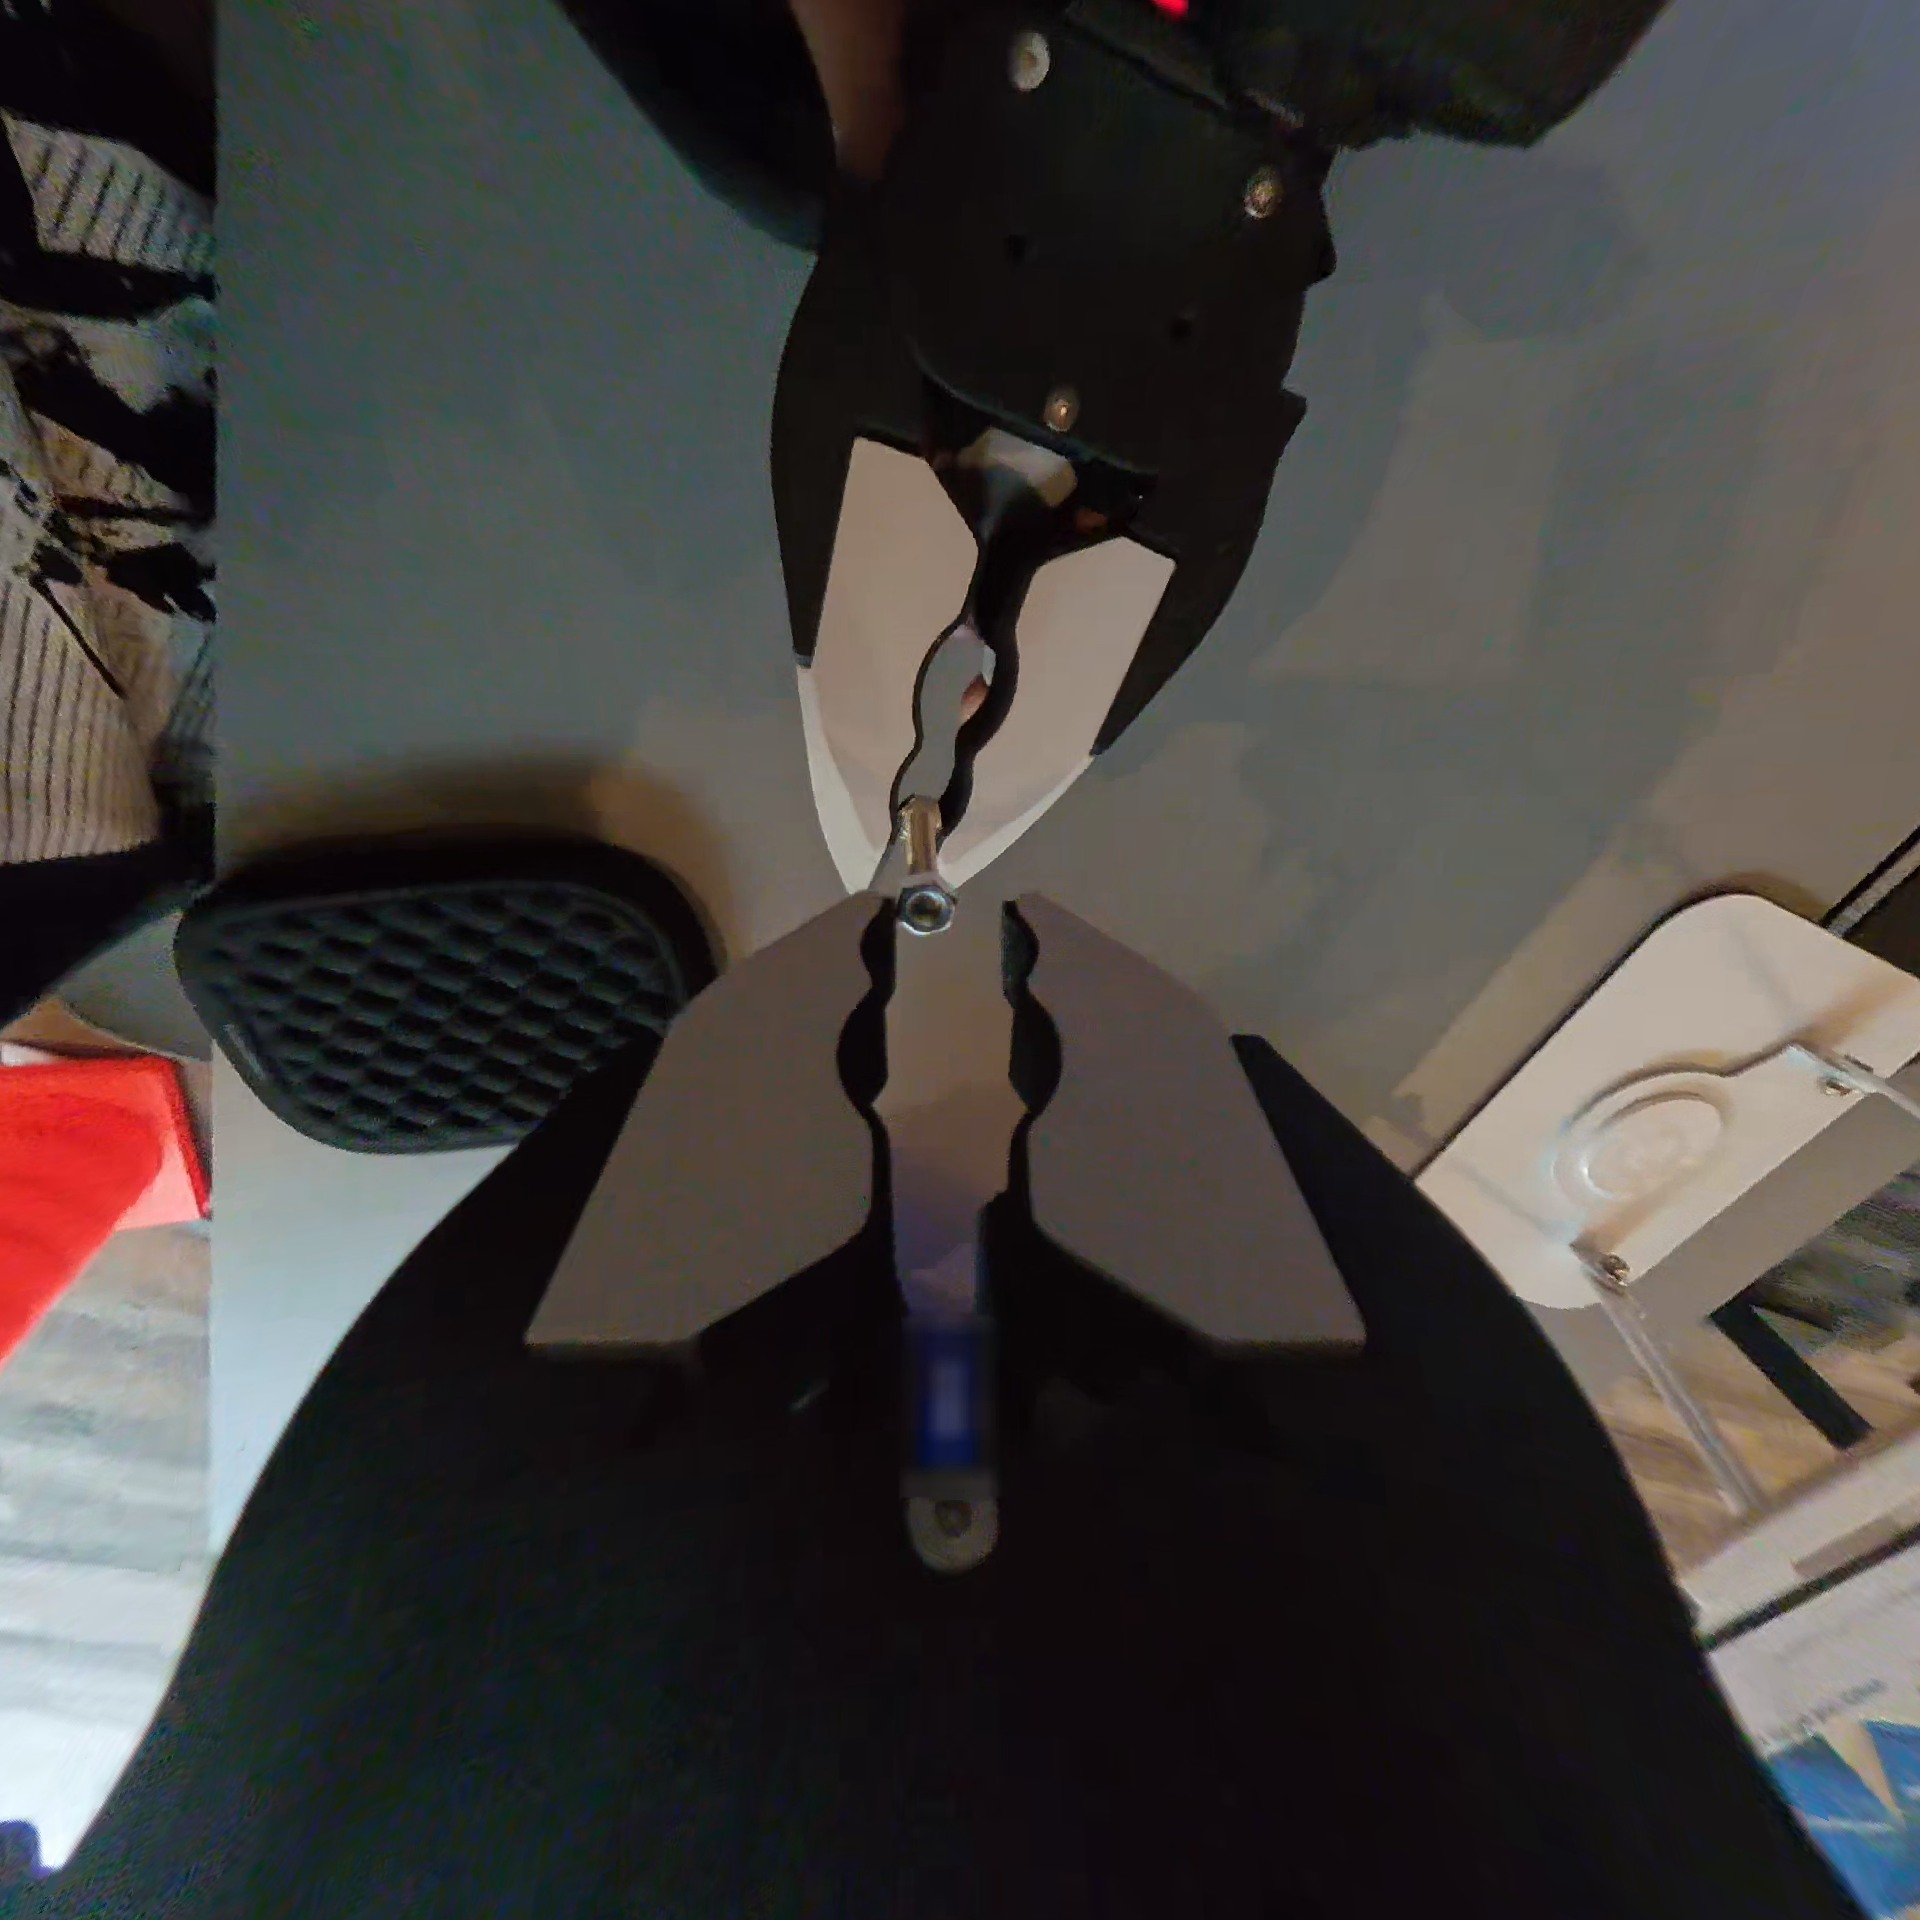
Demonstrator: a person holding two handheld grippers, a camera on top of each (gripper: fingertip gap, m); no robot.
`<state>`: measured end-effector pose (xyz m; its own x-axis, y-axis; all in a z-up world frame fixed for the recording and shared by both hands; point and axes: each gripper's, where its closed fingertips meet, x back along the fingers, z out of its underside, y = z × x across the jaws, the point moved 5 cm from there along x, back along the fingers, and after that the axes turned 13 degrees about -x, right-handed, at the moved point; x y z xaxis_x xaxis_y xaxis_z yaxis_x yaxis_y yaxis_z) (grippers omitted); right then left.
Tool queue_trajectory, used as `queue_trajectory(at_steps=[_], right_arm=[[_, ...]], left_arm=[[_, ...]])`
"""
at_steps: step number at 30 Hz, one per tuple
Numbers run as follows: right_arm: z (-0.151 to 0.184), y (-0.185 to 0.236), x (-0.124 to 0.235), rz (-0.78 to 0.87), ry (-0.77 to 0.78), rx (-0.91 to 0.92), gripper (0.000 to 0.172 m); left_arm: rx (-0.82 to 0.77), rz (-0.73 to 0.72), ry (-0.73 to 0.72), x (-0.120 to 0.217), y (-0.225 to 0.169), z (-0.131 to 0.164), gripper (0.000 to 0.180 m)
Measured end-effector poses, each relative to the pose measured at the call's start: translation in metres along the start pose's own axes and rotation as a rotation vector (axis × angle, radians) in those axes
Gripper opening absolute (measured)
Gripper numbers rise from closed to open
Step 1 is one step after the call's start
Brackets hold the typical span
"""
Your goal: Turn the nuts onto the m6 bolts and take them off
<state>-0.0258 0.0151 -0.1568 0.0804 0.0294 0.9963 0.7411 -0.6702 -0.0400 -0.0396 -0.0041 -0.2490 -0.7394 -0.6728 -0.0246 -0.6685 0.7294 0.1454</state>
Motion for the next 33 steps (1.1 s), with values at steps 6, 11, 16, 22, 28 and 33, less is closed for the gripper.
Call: queue_trajectory(at_steps=[6, 11, 16, 22, 28, 33], right_arm=[[-0.002, 0.007, 0.000, 0.012, 0.000, 0.162, 0.010], [-0.002, 0.019, -0.001, 0.060, 0.014, 0.481, 0.009], [-0.004, 0.027, 0.001, 0.090, -0.015, 0.770, 0.009], [-0.012, 0.039, 0.001, 0.066, -0.020, 0.983, 0.009], [-0.023, 0.052, -0.002, 0.005, 0.019, 1.141, 0.009], [-0.031, 0.057, 0.001, 0.015, 0.030, 1.221, 0.009]], left_arm=[[0.006, 0.044, -0.008, 0.000, -0.002, 0.000, 0.007], [0.031, 0.230, -0.019, 0.000, -0.008, 0.000, 0.007], [0.086, 0.428, -0.053, 0.004, -0.011, -0.002, 0.006], [0.180, 0.744, -0.074, 0.009, -0.021, -0.003, 0.007], [0.254, 1.011, -0.036, 0.010, -0.031, -0.002, 0.007], [0.267, 1.062, -0.067, 0.016, -0.033, -0.004, 0.007]])
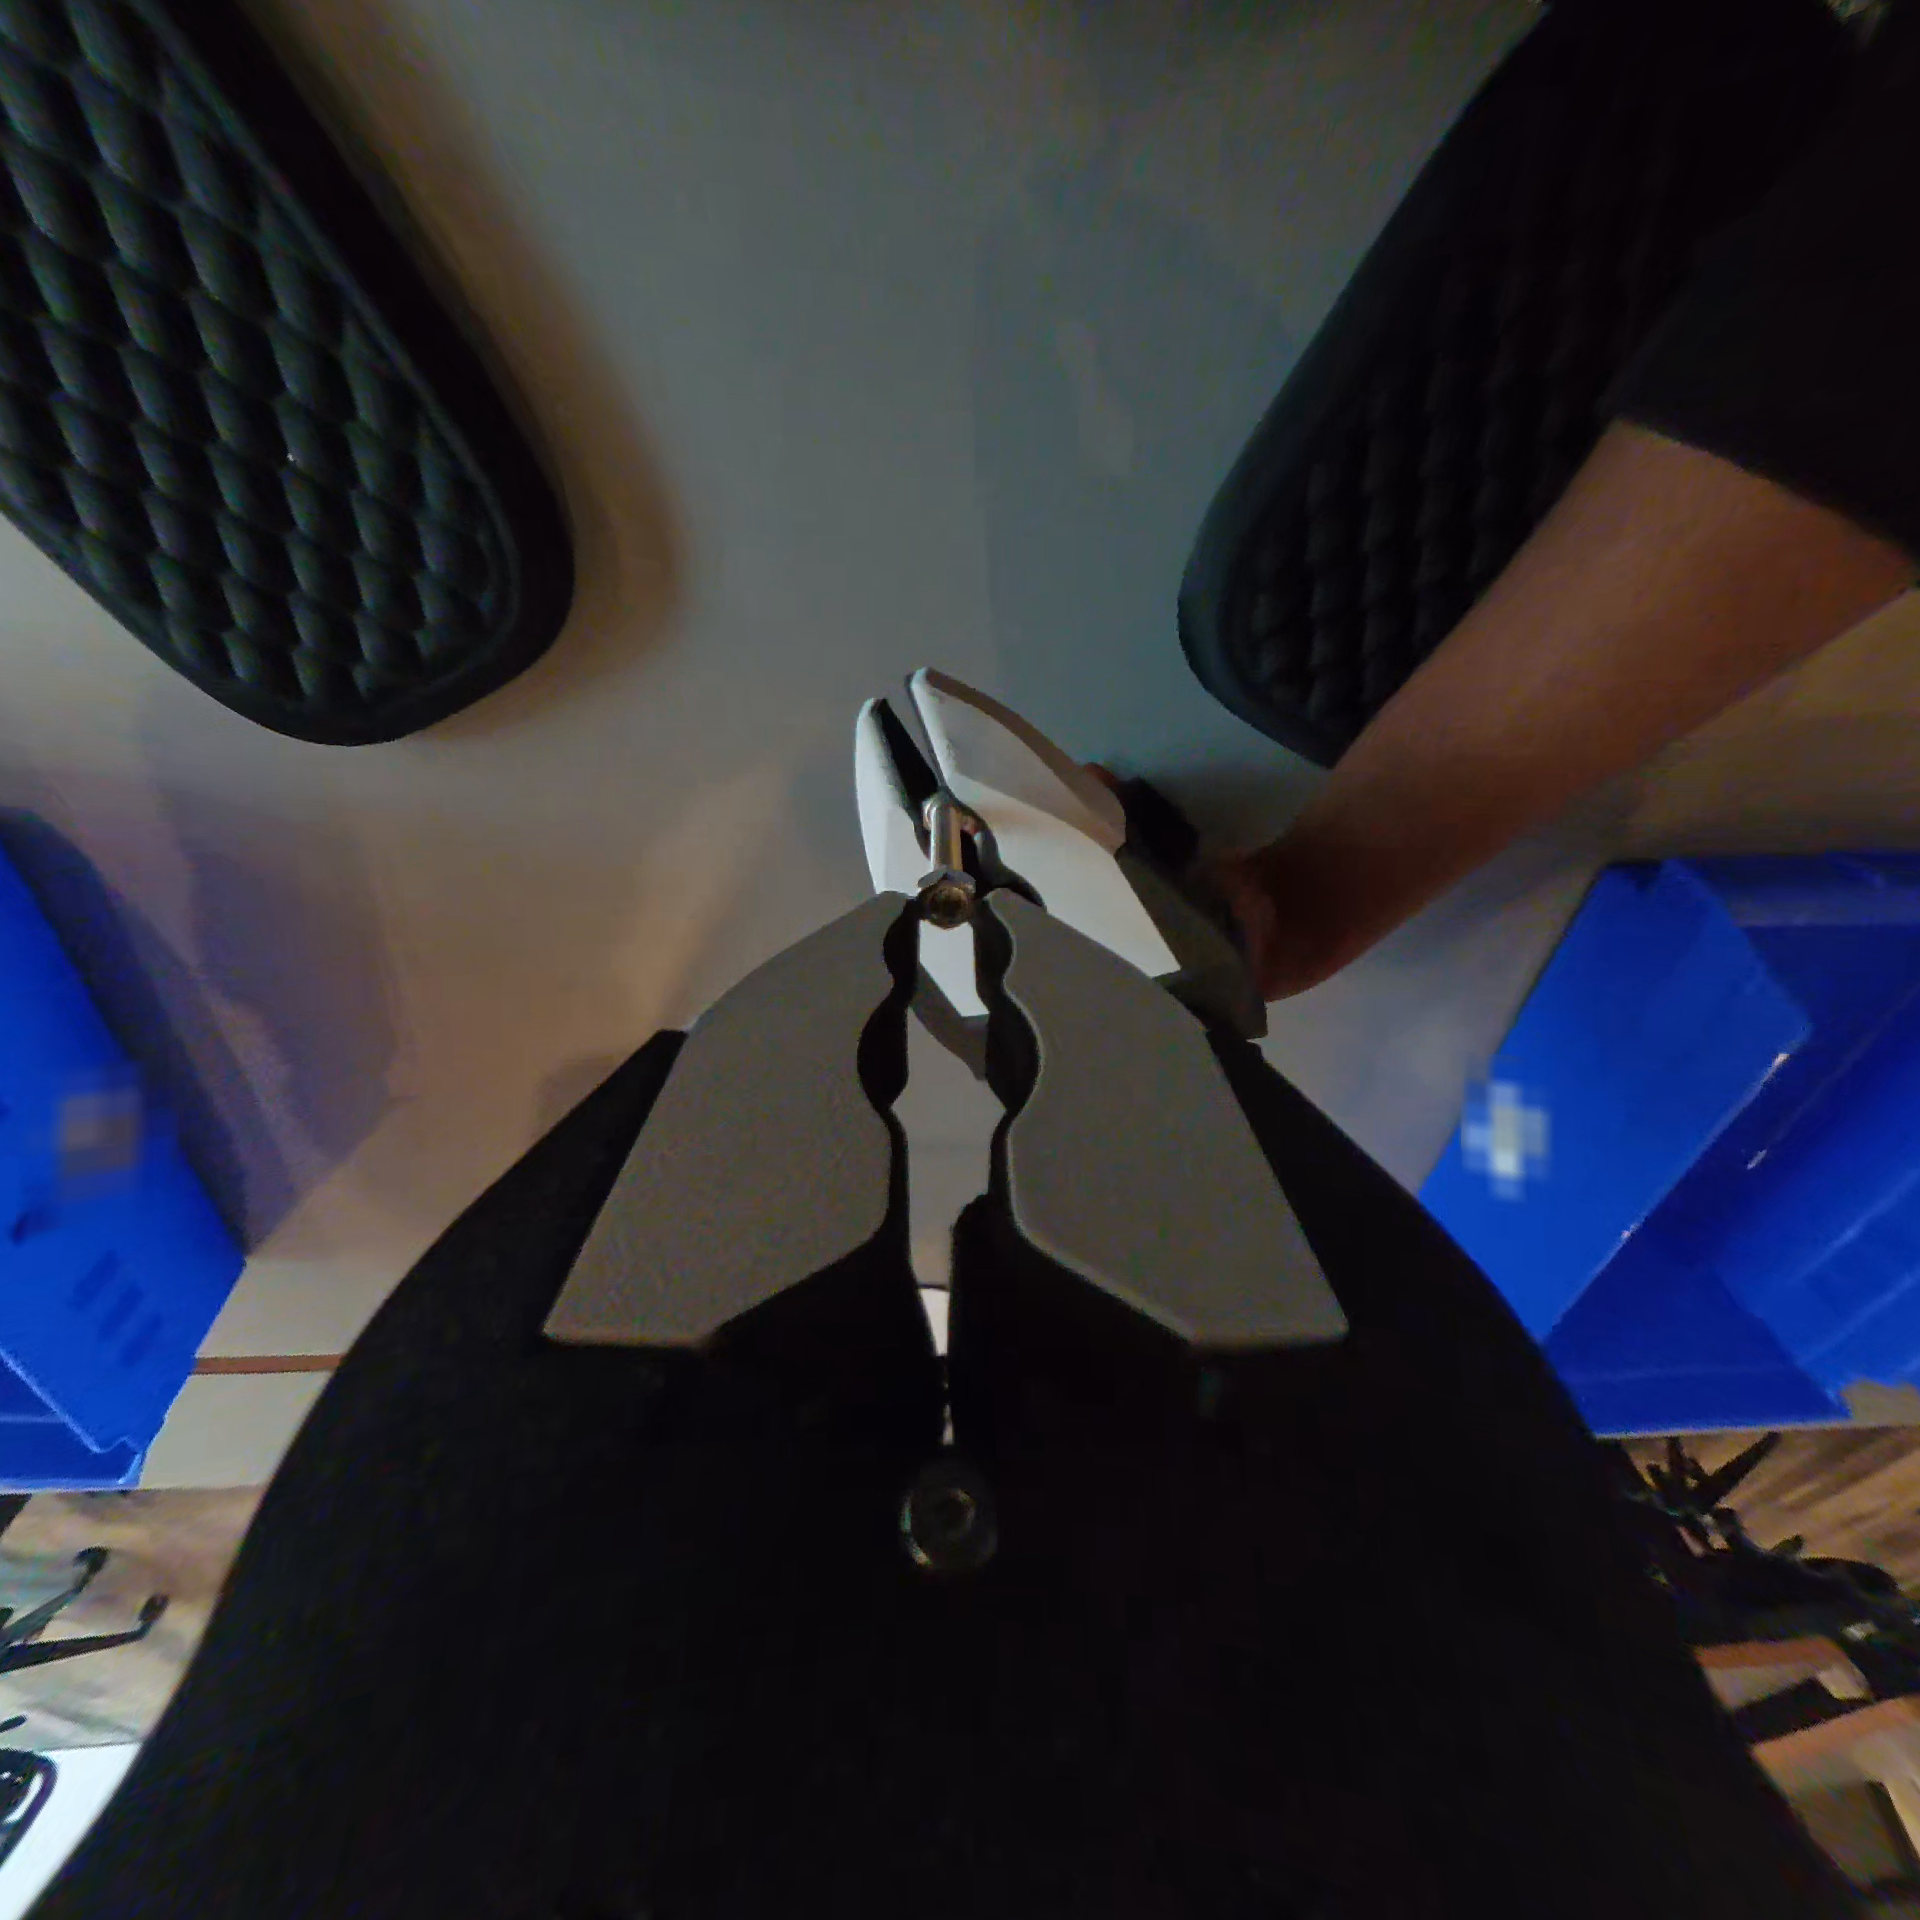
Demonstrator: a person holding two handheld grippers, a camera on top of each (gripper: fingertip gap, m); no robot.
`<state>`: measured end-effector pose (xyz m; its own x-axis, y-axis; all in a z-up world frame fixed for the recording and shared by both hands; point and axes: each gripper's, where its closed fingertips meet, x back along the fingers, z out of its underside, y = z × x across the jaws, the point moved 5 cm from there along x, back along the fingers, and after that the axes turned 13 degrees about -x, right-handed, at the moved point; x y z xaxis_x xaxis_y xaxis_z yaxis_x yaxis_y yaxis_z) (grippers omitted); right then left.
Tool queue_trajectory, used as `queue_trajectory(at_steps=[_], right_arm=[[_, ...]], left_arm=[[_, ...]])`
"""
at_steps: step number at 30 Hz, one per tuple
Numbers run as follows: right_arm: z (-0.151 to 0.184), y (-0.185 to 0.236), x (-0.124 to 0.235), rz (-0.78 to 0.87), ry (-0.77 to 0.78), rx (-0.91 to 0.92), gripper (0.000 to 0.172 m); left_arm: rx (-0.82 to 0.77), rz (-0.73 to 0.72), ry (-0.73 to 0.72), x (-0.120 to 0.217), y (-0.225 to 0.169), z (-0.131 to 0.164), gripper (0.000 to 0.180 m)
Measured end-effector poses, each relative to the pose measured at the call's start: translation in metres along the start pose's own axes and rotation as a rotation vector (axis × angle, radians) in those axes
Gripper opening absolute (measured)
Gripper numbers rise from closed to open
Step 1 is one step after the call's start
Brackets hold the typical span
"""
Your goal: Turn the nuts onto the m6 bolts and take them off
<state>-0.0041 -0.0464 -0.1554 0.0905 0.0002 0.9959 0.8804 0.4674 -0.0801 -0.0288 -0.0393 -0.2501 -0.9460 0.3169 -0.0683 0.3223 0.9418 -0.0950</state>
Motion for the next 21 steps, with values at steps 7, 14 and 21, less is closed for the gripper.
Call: queue_trajectory(at_steps=[7, 14, 21], right_arm=[[0.008, 0.004, 0.003, 0.083, -0.047, -0.096, 0.009], [0.036, -0.004, 0.024, 0.134, -0.188, -0.721, 0.048], [0.074, 0.003, 0.022, 0.115, -0.124, -1.257, 0.038]], left_arm=[[-0.038, -0.066, -0.037, 0.004, 0.000, -0.003, 0.007], [-0.154, -0.499, -0.035, 0.017, 0.023, -0.007, 0.007], [-0.215, -1.086, -0.005, 0.038, 0.038, -0.009, 0.007]])
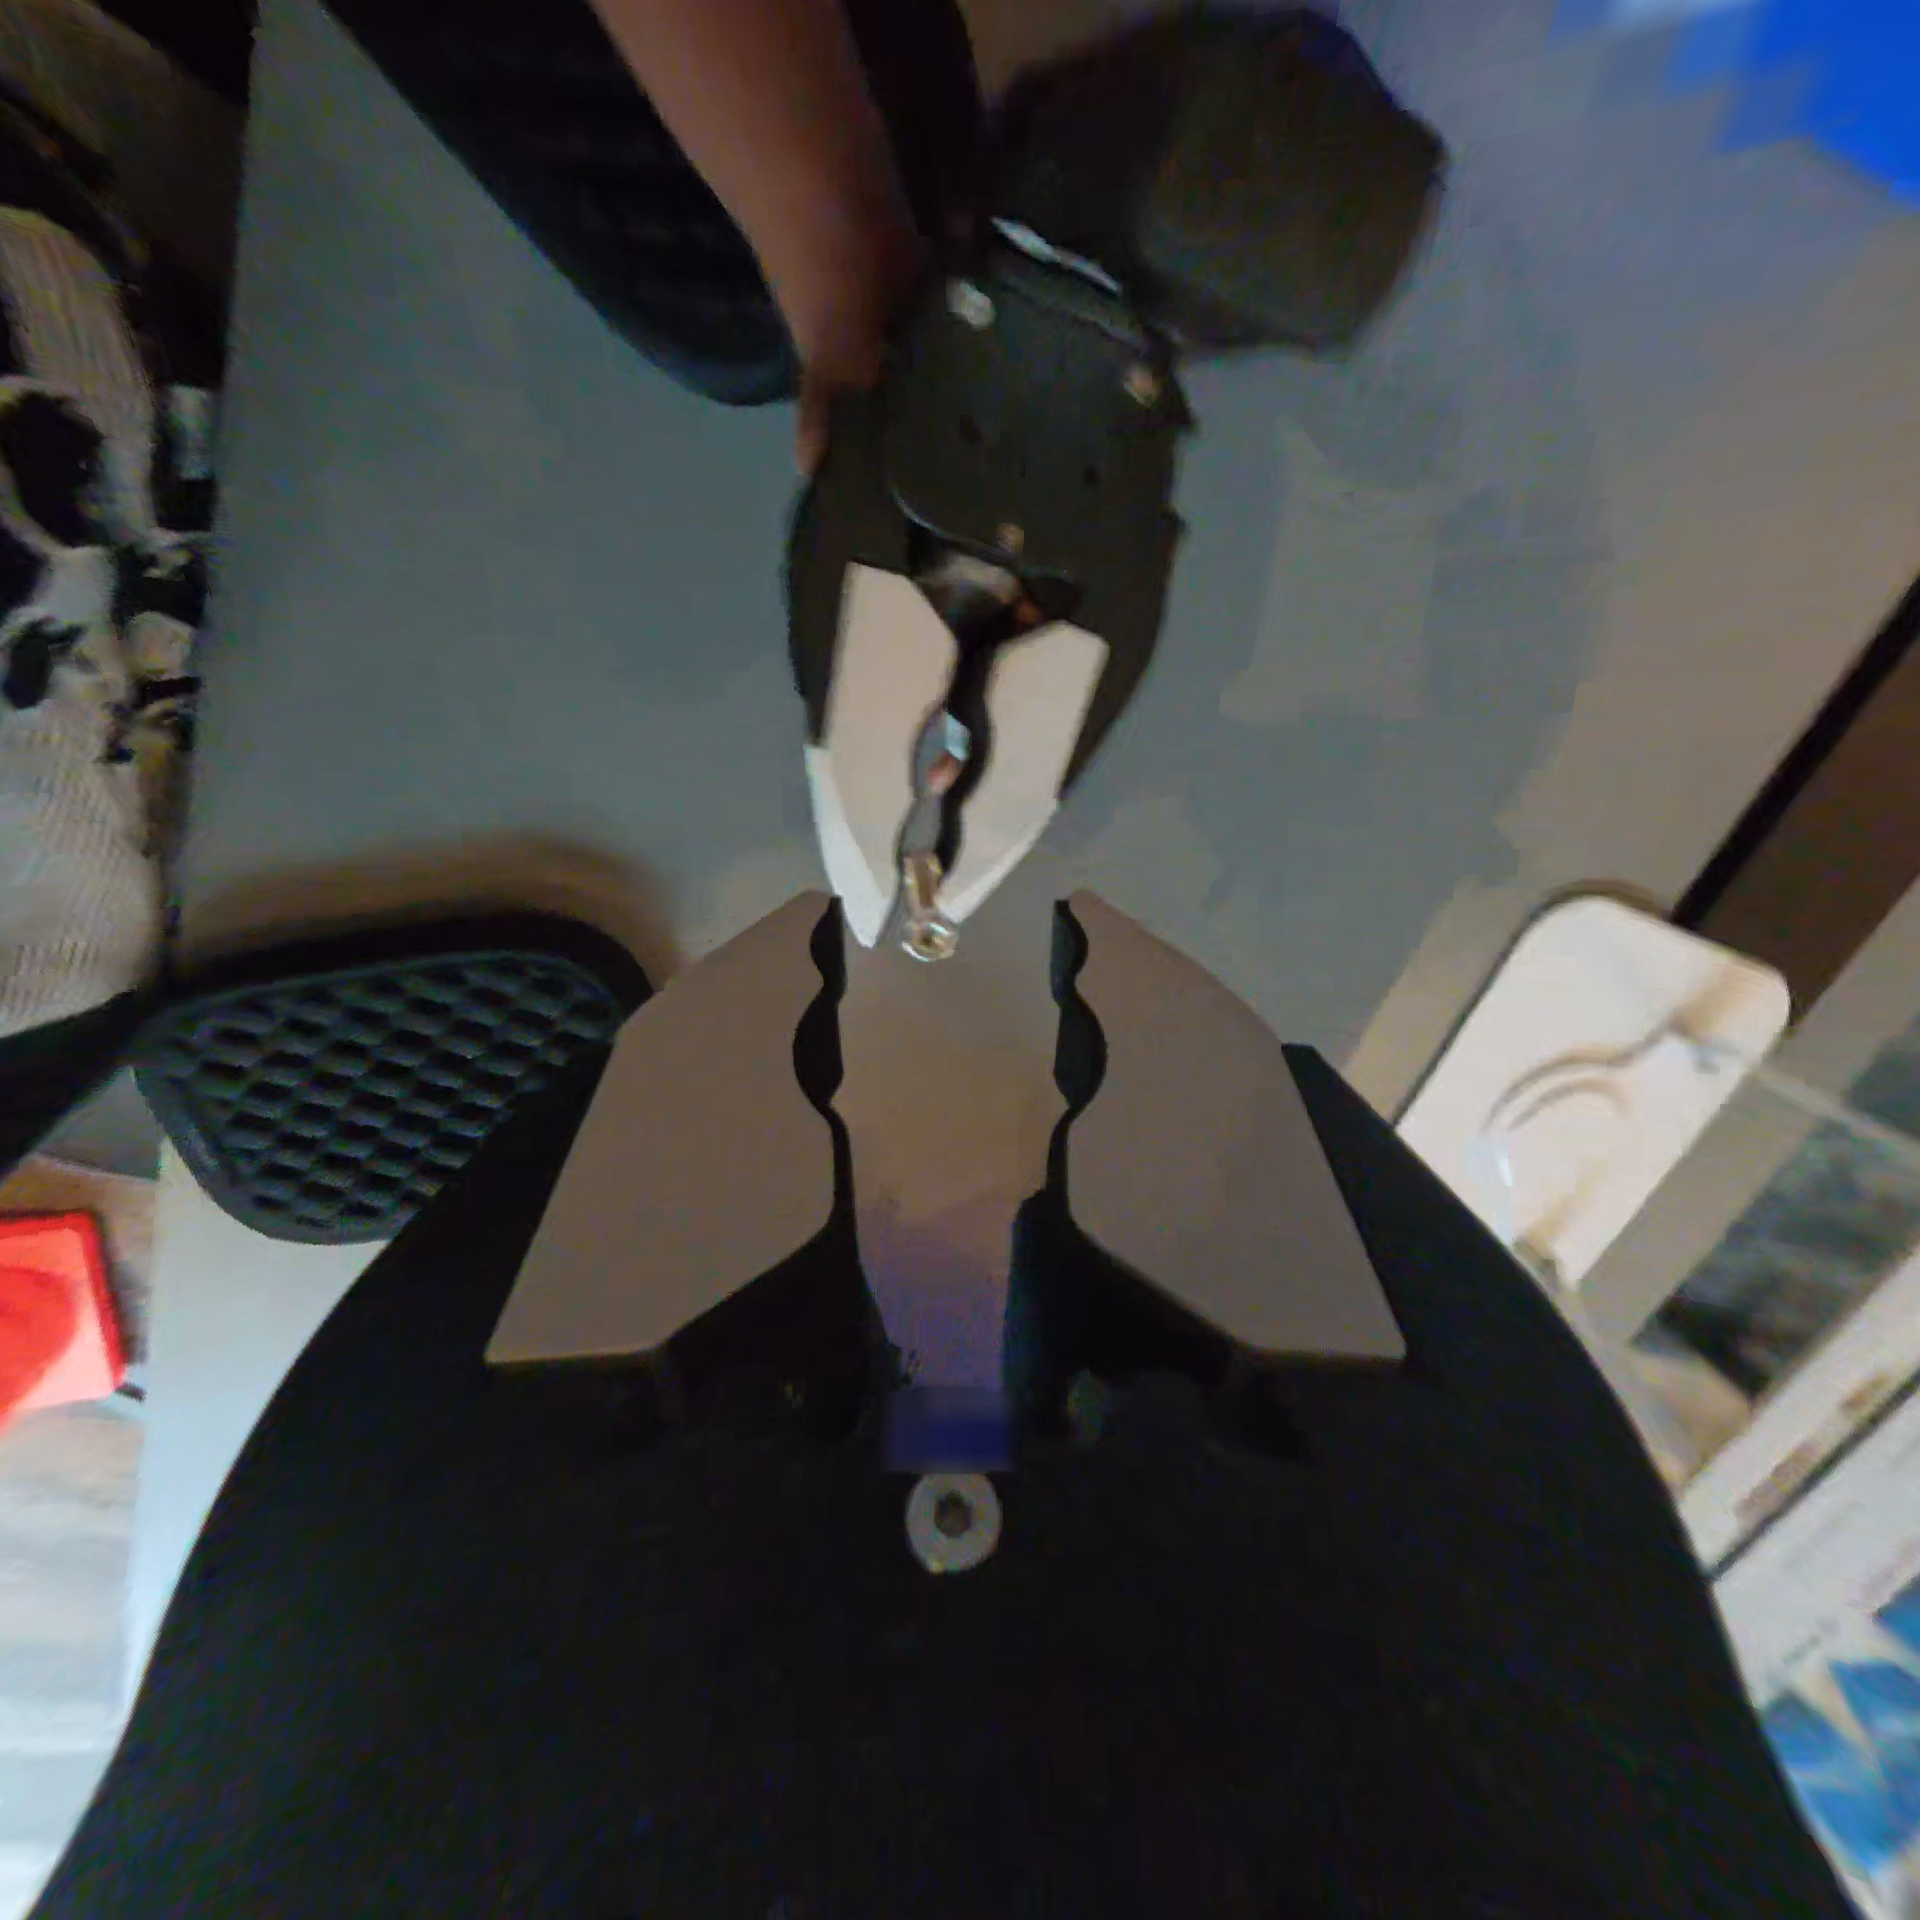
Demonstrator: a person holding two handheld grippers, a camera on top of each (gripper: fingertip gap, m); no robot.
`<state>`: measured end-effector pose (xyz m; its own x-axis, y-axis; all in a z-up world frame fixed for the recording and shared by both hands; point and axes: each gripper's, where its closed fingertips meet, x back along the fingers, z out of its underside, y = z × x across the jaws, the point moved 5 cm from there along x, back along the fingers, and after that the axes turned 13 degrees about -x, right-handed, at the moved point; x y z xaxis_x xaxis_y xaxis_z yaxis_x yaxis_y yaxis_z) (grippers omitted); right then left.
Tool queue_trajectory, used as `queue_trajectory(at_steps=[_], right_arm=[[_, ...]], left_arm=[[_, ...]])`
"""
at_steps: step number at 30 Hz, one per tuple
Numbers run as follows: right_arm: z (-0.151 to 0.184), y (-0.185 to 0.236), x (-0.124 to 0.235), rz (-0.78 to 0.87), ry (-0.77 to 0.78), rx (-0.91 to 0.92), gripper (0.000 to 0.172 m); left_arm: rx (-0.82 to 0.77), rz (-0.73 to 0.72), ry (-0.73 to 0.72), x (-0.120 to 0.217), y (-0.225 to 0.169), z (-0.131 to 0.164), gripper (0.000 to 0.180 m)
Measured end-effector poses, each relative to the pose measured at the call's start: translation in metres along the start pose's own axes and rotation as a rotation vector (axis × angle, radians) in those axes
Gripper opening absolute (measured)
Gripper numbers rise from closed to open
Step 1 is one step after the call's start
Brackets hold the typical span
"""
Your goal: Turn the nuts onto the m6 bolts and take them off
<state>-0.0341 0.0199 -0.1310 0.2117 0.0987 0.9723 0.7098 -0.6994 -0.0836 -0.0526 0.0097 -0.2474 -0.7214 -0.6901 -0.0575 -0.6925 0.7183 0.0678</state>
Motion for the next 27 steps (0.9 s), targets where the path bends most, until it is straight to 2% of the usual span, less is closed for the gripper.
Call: queue_trajectory(at_steps=[2, 6, 11, 14, 18, 20, 23, 27], right_arm=[[0.007, -0.007, -0.007, 0.041, 0.062, -0.048, 0.038], [0.014, -0.005, -0.019, 0.022, 0.134, -0.074, 0.032], [0.012, -0.001, -0.021, 0.001, 0.129, -0.041, 0.007], [0.011, -0.002, -0.020, 0.034, 0.117, 0.038, 0.002], [0.008, 0.001, -0.016, 0.011, 0.091, 0.084, 0.005], [0.009, 0.003, -0.015, -0.019, 0.106, 0.076, 0.017], [0.012, 0.005, -0.017, -0.042, 0.124, 0.058, 0.024], [0.011, 0.002, -0.024, -0.026, 0.111, 0.048, 0.016]], left_arm=[[-0.024, -0.041, 0.010, 0.001, -0.002, 0.000, 0.007], [-0.042, -0.070, 0.017, 0.002, -0.004, 0.000, 0.007], [-0.031, -0.058, 0.005, 0.003, -0.003, -0.001, 0.007], [-0.039, -0.028, 0.010, 0.003, -0.005, 0.000, 0.007], [-0.049, -0.002, 0.023, 0.001, -0.007, 0.000, 0.007], [-0.045, -0.003, 0.022, 0.001, -0.007, 0.001, 0.007], [-0.043, -0.005, 0.024, 0.001, -0.007, 0.001, 0.007], [-0.045, 0.000, 0.028, 0.001, -0.007, 0.001, 0.007]])
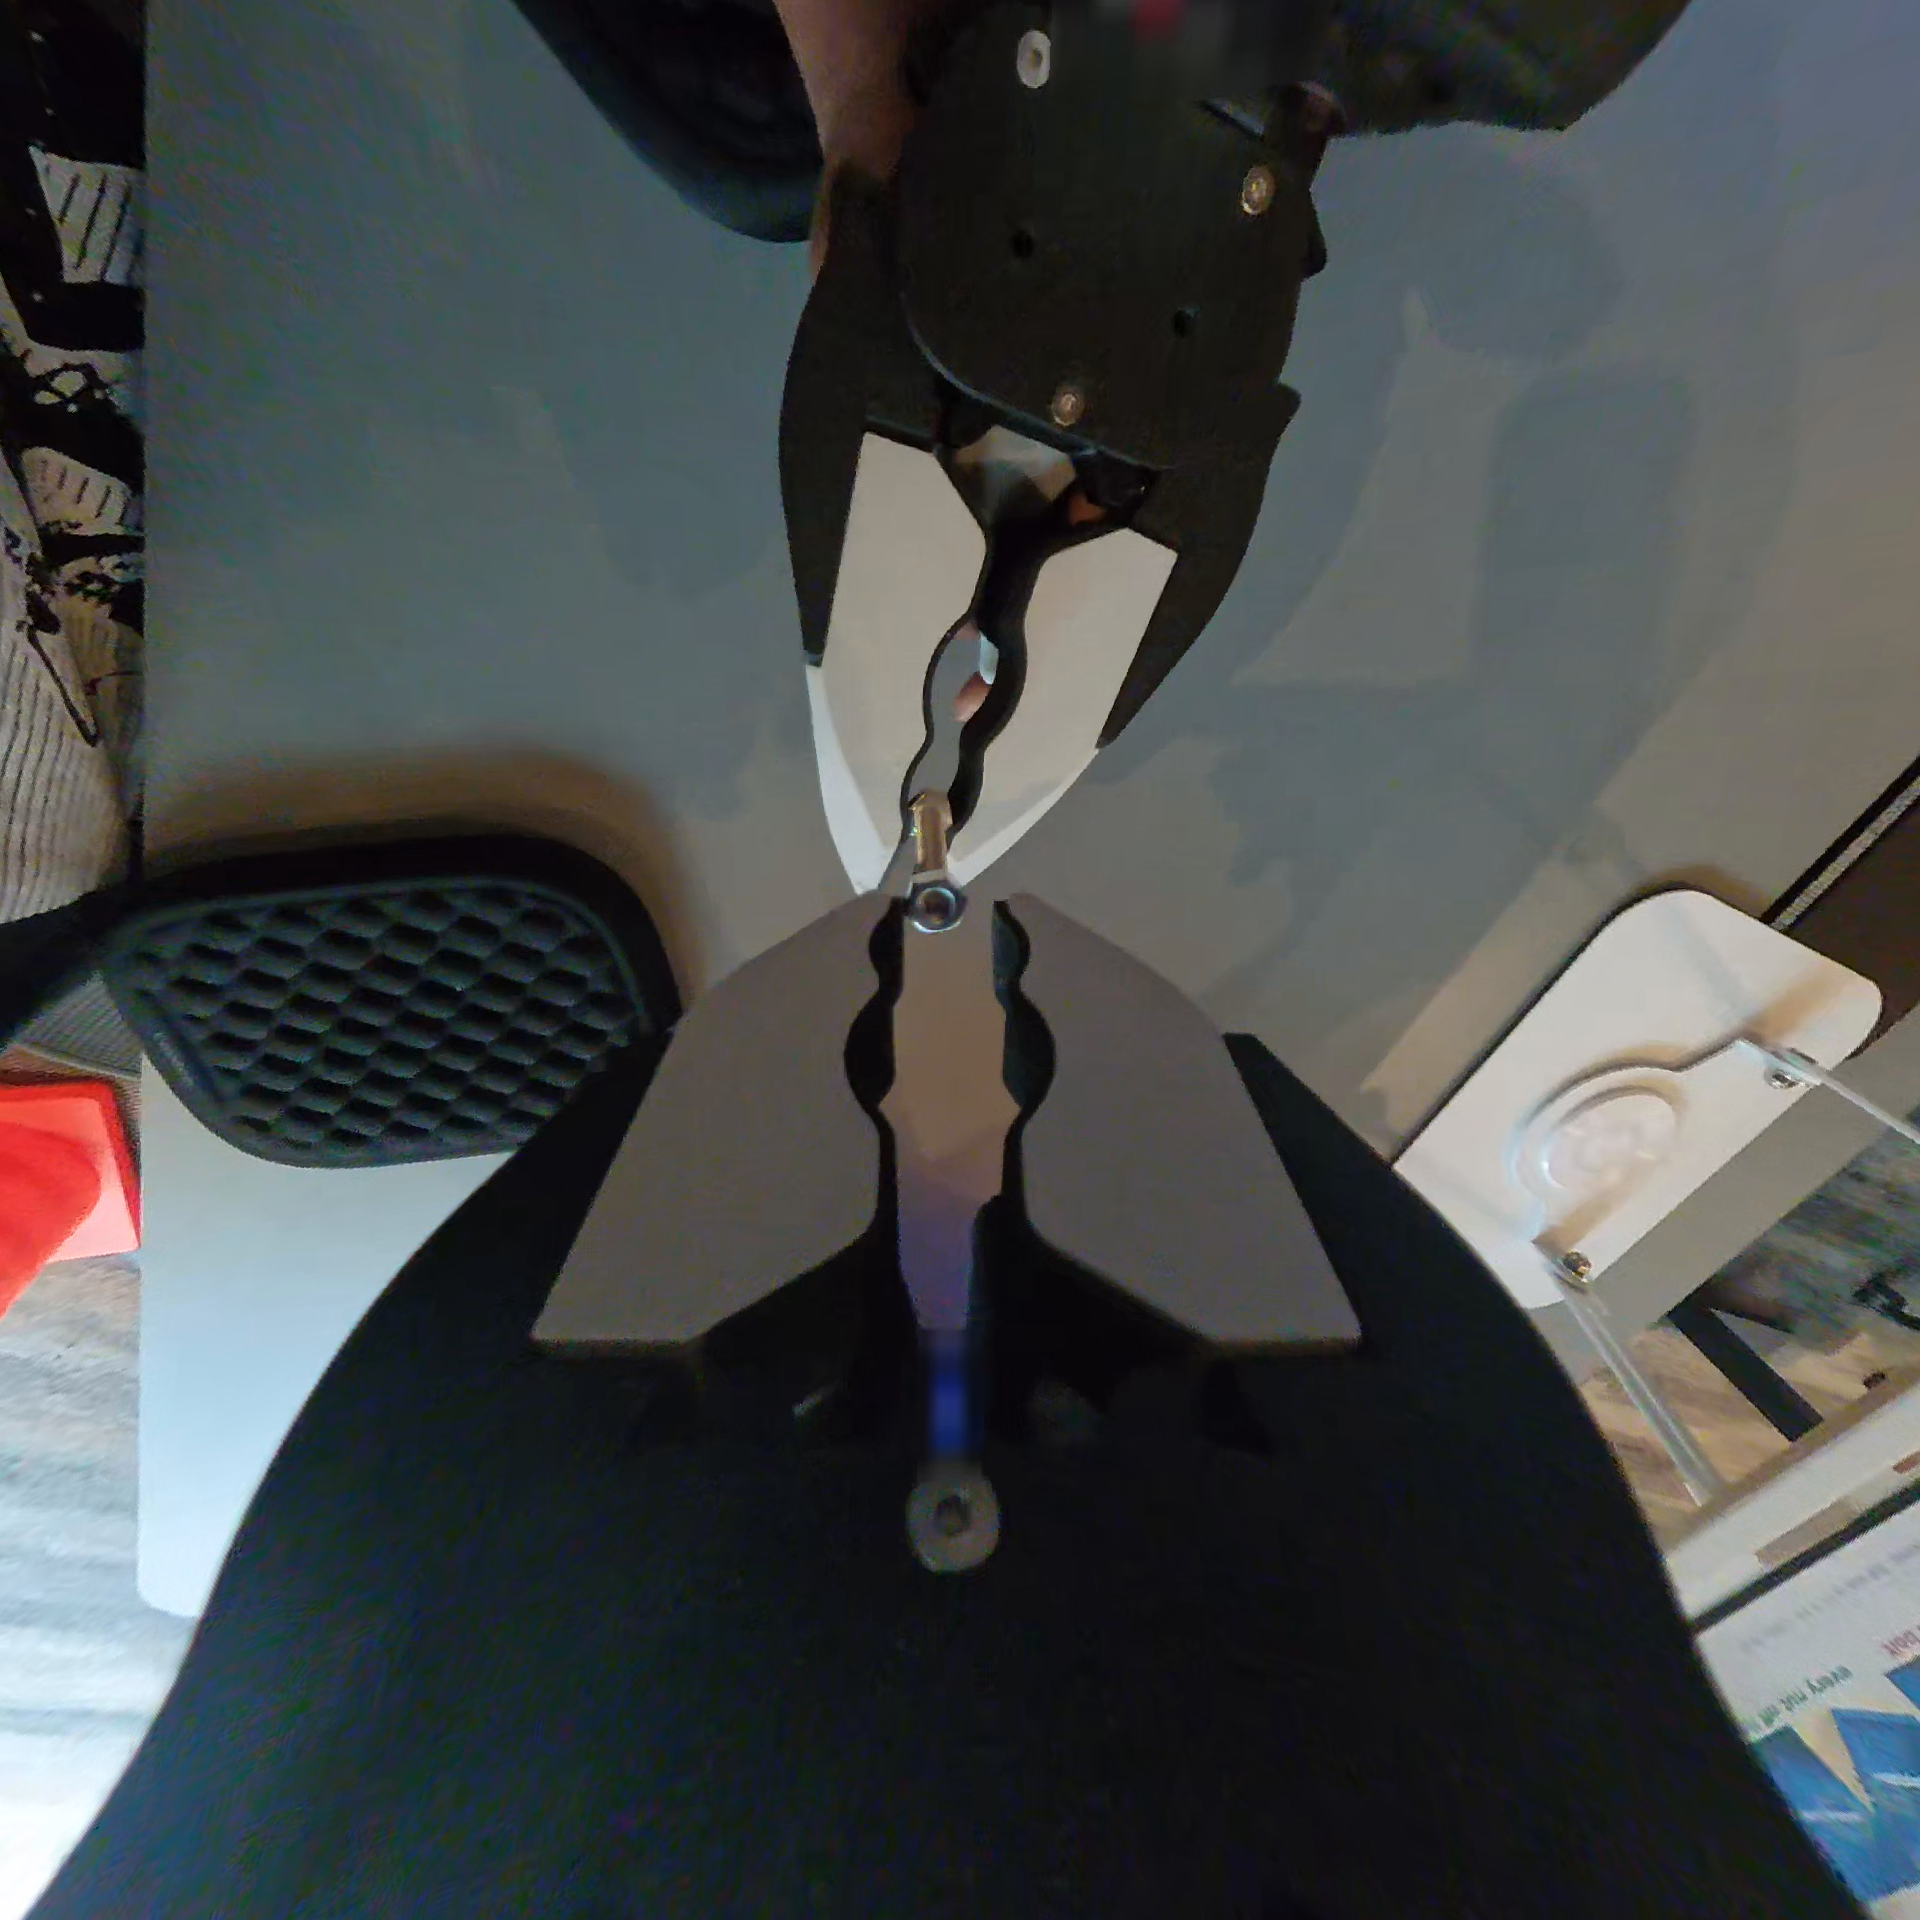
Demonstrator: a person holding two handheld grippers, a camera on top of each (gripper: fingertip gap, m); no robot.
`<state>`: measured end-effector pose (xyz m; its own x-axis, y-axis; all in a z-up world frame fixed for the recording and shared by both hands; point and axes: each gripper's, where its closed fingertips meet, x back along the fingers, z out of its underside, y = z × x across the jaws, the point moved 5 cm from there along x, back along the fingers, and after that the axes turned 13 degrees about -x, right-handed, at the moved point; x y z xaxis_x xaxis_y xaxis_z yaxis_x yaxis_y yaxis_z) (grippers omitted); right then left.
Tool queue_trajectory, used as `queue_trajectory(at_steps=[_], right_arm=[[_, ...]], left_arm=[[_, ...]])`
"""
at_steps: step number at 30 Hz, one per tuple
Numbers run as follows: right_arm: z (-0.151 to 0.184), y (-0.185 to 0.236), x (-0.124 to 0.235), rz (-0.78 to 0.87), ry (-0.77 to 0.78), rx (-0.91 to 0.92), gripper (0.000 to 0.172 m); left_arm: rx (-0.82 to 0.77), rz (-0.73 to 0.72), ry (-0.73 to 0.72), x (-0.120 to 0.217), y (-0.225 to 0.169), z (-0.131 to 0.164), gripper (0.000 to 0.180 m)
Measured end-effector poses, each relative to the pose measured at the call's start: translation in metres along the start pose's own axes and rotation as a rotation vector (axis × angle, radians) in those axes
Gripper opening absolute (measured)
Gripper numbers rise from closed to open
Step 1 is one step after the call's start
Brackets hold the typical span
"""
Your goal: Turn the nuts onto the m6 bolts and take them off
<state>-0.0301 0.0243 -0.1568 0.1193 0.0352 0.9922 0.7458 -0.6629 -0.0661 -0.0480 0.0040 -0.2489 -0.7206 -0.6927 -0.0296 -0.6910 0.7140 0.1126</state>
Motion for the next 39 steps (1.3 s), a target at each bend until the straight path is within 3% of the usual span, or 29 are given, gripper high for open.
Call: queue_trajectory(at_steps=[6, 11, 16, 24, 28, 32, 33, 35, 39], right_arm=[[-0.002, 0.007, 0.000, -0.002, 0.005, 0.203, 0.010], [-0.006, 0.021, 0.001, 0.018, 0.016, 0.599, 0.010], [-0.017, 0.030, 0.002, 0.005, -0.008, 0.809, 0.010], [-0.029, 0.042, 0.004, 0.023, -0.037, 0.988, 0.009], [-0.030, 0.047, 0.007, 0.064, -0.065, 1.017, 0.009], [-0.030, 0.040, 0.006, 0.062, -0.097, 0.867, 0.011], [-0.030, 0.036, 0.008, 0.058, -0.121, 0.789, 0.021], [-0.029, 0.027, 0.016, 0.030, -0.161, 0.579, 0.037], [-0.012, -0.004, 0.028, 0.082, -0.176, 0.164, 0.040]], left_arm=[[0.015, 0.082, -0.009, 0.000, -0.004, 0.000, 0.007], [0.055, 0.336, -0.034, 0.001, -0.014, -0.001, 0.007], [0.074, 0.539, -0.069, 0.007, -0.020, -0.003, 0.006], [0.140, 0.789, -0.111, 0.018, -0.029, -0.007, 0.007], [0.169, 0.837, -0.142, 0.022, -0.031, -0.009, 0.007], [0.123, 0.716, -0.143, 0.019, -0.027, -0.009, 0.007], [0.122, 0.652, -0.149, 0.019, -0.024, -0.009, 0.007], [0.091, 0.478, -0.146, 0.016, -0.014, -0.010, 0.007], [0.055, 0.092, -0.154, 0.012, 0.008, -0.015, 0.007]])
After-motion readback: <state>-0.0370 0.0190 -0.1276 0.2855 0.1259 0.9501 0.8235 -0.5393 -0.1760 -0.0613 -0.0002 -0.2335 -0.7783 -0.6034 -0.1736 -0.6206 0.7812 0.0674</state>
